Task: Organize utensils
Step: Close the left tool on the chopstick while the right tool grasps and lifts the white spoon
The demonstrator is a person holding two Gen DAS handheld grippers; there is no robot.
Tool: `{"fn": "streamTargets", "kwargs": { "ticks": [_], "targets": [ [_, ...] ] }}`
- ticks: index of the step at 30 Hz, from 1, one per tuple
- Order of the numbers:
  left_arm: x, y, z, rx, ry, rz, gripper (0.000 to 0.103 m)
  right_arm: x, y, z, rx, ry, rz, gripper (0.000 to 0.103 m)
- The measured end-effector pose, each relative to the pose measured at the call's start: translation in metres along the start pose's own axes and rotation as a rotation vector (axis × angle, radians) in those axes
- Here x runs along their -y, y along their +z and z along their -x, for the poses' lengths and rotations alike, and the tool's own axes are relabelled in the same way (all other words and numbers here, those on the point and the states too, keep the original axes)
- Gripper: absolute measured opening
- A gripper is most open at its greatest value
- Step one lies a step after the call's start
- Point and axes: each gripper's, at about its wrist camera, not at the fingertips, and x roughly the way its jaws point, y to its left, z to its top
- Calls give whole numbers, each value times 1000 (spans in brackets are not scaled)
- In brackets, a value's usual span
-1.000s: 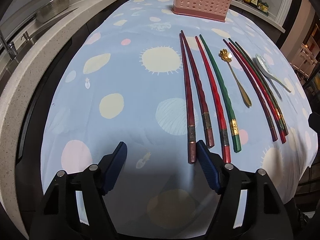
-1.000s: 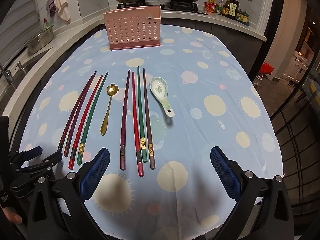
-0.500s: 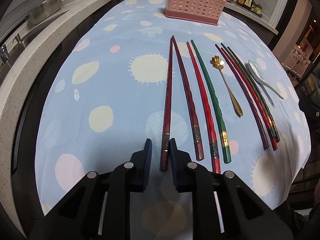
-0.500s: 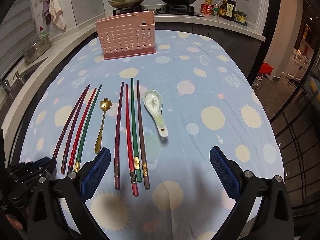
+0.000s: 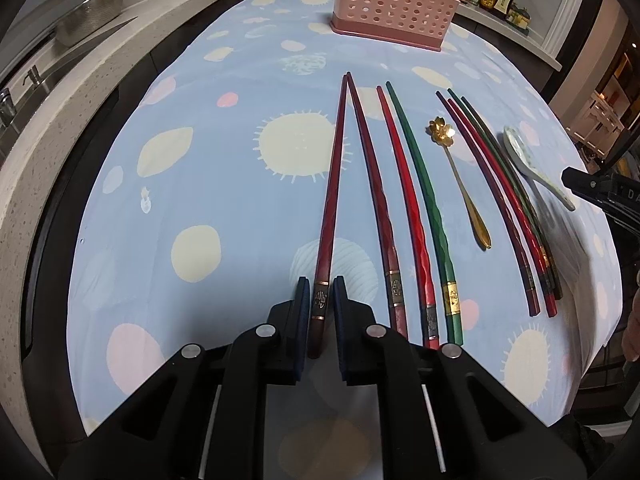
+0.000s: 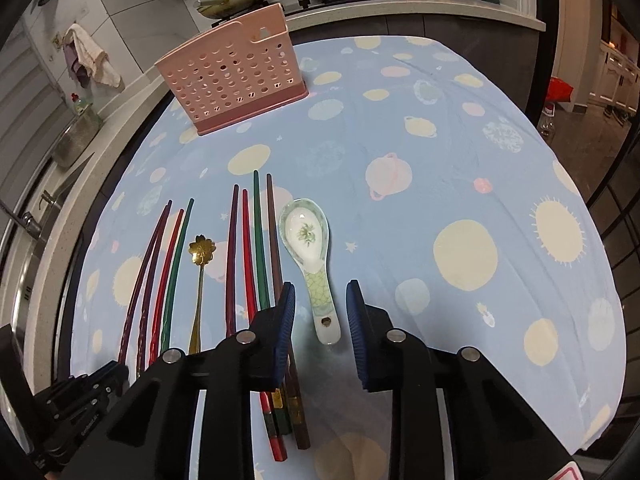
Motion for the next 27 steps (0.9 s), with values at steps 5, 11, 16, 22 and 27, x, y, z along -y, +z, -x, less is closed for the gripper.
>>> {"fn": "streamTargets", "kwargs": {
  "ticks": [5, 11, 16, 22, 27],
  "targets": [
    [1, 1, -1, -2, 5, -4, 12, 3, -1, -14, -32, 9, -3, 15],
    [3, 2, -1, -5, 10, -4, 12, 7, -6, -25, -56, 20, -6, 13],
    [3, 2, -1, -3, 12, -7, 12, 7, -13, -30, -66, 31, -8, 11],
    [4, 1, -2, 9, 15, -8, 12, 6, -16, -30, -43, 26, 4, 11],
    [4, -1, -1, 23, 8, -6, 12, 4, -18, -28, -34, 14, 24, 10]
  ]
}}
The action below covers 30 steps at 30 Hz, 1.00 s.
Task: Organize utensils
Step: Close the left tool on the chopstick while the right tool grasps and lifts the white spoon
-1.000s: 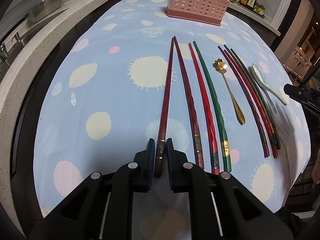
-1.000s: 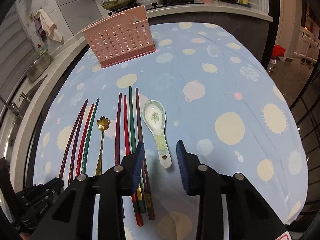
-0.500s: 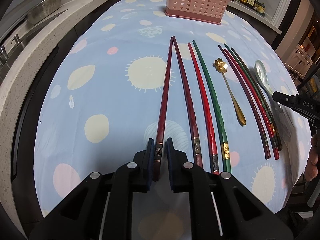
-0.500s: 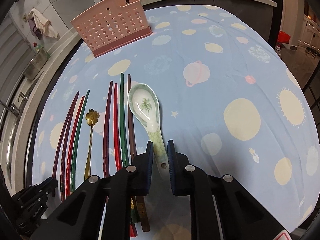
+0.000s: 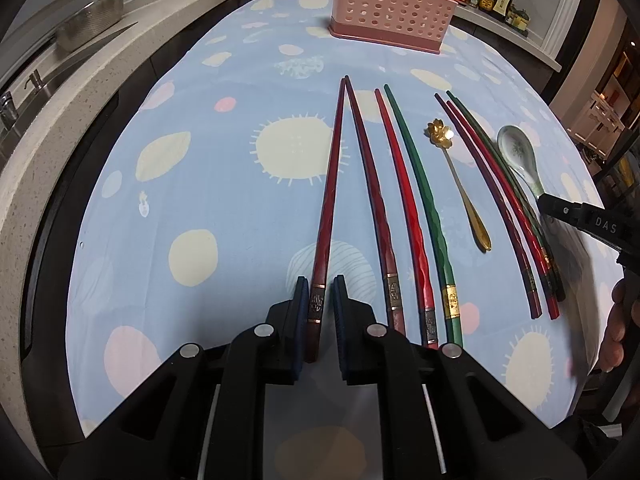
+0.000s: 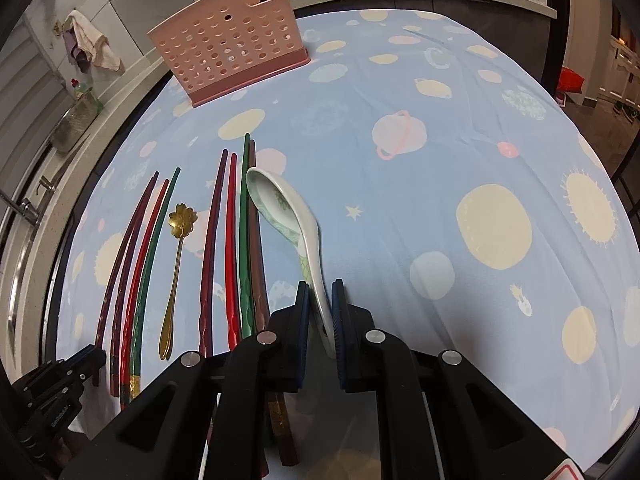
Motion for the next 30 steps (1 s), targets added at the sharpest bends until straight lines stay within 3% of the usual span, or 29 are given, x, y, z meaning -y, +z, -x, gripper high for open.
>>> {"fn": "streamTargets", "kwargs": {
  "ticks": [19, 20, 23, 24, 28, 29, 30],
  "targets": [
    [-4, -14, 26, 24, -74, 23, 6, -7, -10, 57, 85, -16, 20, 6],
    [-5, -14, 23, 12, -72, 31, 10, -7, -11, 58, 85, -15, 18, 6],
    [-7, -15, 17, 13, -59, 48, 32, -6, -13, 58, 83, -15, 18, 6],
    [-7, -15, 17, 21, -53, 42, 33, -6, -14, 58, 81, -13, 15, 6],
    [-5, -15, 10, 23, -47, 20, 32, -4, -16, 58, 76, -4, 0, 6],
    [-5, -14, 9, 28, -45, 16, 29, -3, -16, 58, 75, -3, -1, 6],
    [-5, -14, 8, 33, -39, 10, 20, -3, -17, 58, 76, -3, -2, 6]
  ]
}}
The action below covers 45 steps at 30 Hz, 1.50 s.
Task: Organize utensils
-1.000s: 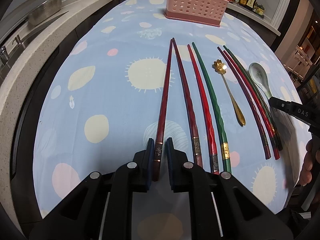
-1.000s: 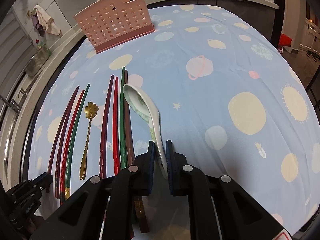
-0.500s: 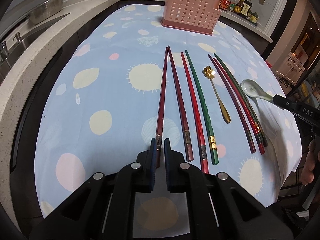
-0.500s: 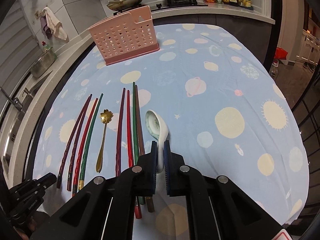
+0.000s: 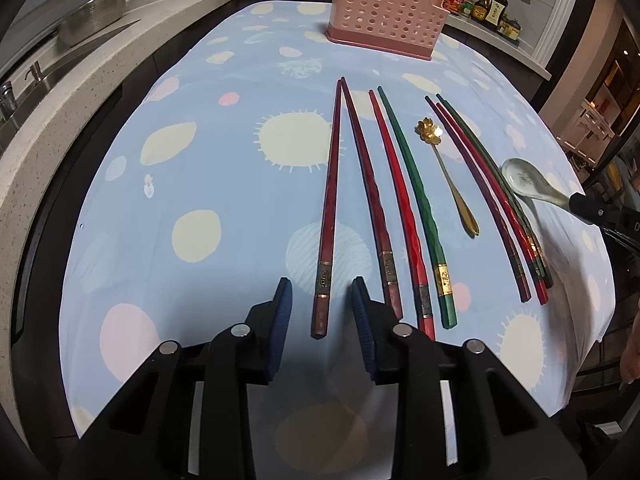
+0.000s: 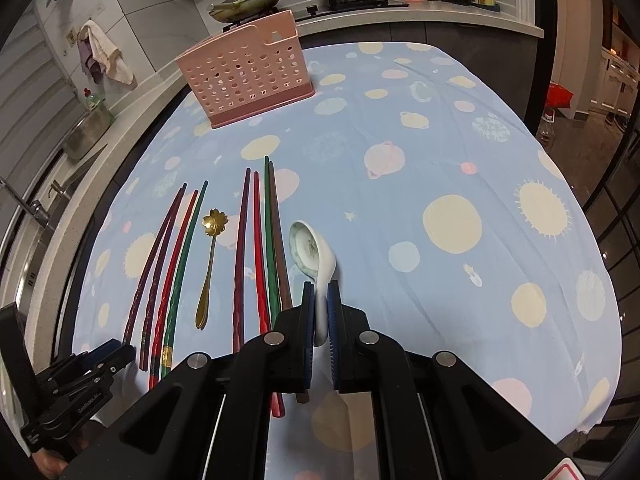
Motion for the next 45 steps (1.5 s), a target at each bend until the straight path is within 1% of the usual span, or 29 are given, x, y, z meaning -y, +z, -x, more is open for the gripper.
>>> {"fn": "streamTargets", "kwargs": {
  "ticks": [1, 2, 7, 12, 19, 22, 23, 28, 32, 33, 35, 38, 40, 41, 42, 45],
  "targets": [
    [0, 0, -1, 1, 0, -1, 16, 0, 0, 0, 0, 1, 0, 6],
    [-1, 1, -1, 1, -8, 1, 8, 0, 0, 0, 0, 1, 0, 6],
    [-3, 3, 1, 4, -26, 10, 7, 0, 0, 2, -1, 4, -3, 6],
    [-2, 11, 22, 42, -37, 19, 7, 0, 6, 16, 35, 11, -6, 6],
    [-5, 39, 66, 154, -49, 43, 7, -1, 23, 34, 93, 17, -4, 6],
    [-6, 55, 83, 208, -49, 48, 7, 0, 28, 37, 104, 21, -1, 5],
    [-6, 60, 88, 224, -49, 46, 7, -1, 29, 38, 108, 22, 4, 1],
    [-5, 84, 107, 286, -58, 47, 7, -1, 34, 38, 118, 12, 12, 1],
    [-3, 94, 110, 307, -45, 31, 7, 10, 27, 29, 74, 5, 3, 1],
    [-3, 93, 110, 303, -49, 33, 7, 16, 22, 26, 57, -6, -4, 6],
    [-3, 89, 107, 290, -54, 36, 7, 29, 12, 22, 22, -16, -20, 10],
    [-4, 80, 102, 261, -64, 46, 7, 50, 1, 15, -4, -38, -44, 12],
    [-4, 76, 100, 248, -66, 47, 7, 62, 0, 8, -21, -34, -67, 14],
    [-4, 74, 99, 243, -66, 48, 7, 67, 0, 4, -33, -27, -74, 17],
    [-4, 73, 99, 238, -65, 49, 7, 69, -1, 0, -43, -24, -76, 19],
    [-4, 71, 100, 235, -61, 50, 7, 73, -5, -13, -95, -32, -70, 20]
  ]
}}
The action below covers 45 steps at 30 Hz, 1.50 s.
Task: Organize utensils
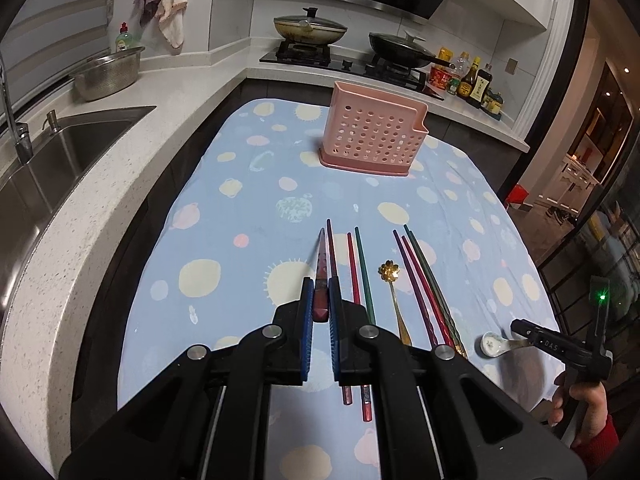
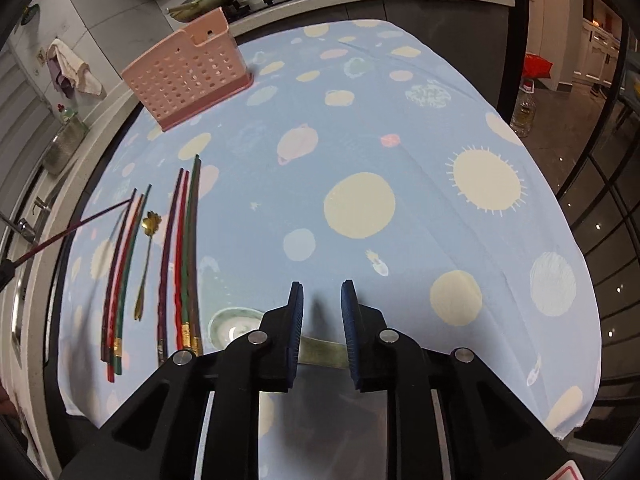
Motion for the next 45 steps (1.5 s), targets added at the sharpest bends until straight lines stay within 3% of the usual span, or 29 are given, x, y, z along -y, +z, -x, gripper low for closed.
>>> {"fn": "streamTargets", "kwargs": {
  "ticks": [12, 17, 25, 28, 31, 37, 45],
  "targets": [
    [6, -3, -3, -22, -5, -14, 7, -16, -49, 15, -75, 82, 10, 20],
    [9, -6, -2, -24, -7, -19, 7, -24, -60, 26, -72, 105, 7, 27],
    [11, -9, 0, -26, -9, -21, 7, -37, -74, 14, -116, 113, 36, 28],
    [11, -10, 1, -25, -12, -20, 7, -38, -74, 14, -112, 98, 48, 24],
    [11, -10, 2, -24, -12, -19, 7, -39, -74, 13, -110, 76, 69, 10],
    [12, -5, 8, -5, -14, -25, 7, -45, -66, 26, -67, 35, 116, 7],
    [11, 23, 17, 66, -13, -24, 7, -52, -17, 54, 64, 37, 126, 7]
  ]
}}
